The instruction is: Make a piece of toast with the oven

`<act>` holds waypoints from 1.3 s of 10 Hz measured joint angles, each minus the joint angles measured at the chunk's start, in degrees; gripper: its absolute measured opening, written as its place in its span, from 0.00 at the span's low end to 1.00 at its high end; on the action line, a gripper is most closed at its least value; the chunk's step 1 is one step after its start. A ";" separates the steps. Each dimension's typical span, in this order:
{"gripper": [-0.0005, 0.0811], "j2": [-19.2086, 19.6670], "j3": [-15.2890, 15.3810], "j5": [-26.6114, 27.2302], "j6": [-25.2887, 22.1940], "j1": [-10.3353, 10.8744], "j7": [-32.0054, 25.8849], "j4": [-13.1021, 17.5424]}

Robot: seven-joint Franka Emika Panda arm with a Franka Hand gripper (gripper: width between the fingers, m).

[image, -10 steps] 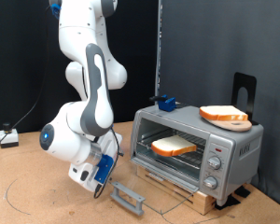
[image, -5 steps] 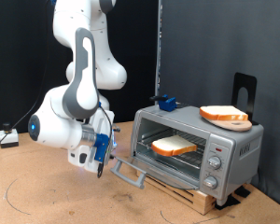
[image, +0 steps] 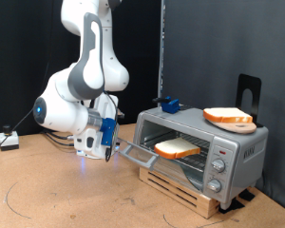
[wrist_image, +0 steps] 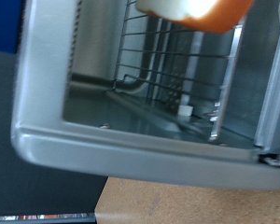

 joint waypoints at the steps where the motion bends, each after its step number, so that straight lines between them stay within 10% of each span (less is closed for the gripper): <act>1: 1.00 -2.15 0.56 0.00 -0.36 0.15 0.00 -1.36; 9: 1.00 -20.15 4.50 8.71 -2.44 4.20 1.11 -12.73; 13: 1.00 -20.23 5.29 7.85 4.06 2.75 6.69 -12.57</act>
